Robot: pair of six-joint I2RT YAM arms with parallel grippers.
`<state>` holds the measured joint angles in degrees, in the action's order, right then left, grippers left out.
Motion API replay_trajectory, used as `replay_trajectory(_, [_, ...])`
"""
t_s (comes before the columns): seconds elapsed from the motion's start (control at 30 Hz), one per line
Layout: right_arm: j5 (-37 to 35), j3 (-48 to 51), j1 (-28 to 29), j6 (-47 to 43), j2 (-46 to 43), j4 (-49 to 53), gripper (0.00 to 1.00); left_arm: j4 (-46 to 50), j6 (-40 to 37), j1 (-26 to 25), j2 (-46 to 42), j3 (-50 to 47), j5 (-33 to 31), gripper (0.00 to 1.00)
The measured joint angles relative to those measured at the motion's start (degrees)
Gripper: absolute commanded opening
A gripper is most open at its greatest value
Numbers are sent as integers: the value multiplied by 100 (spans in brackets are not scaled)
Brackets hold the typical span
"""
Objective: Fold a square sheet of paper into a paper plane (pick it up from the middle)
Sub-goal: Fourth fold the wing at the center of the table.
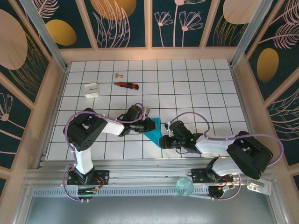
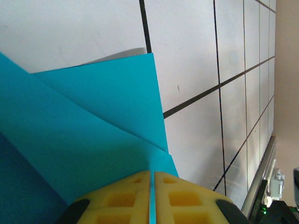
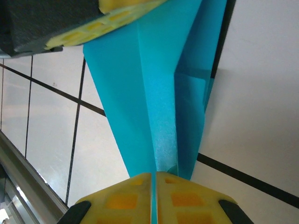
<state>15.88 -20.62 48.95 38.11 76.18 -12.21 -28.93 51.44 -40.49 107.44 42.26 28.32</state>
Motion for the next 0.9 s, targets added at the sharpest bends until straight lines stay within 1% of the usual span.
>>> replay_trajectory(0.23, [-101,37,184,39,0,2,9,-2,-2,0,20,20,15,12])
replay_trajectory(0.53, [-437,37,459,81,-4,90,6,-2,0,0,22,20,20,13])
replay_trajectory(0.9, [-890,-33,909,79,-227,544,3,0,0,-7,31,20,118,13])
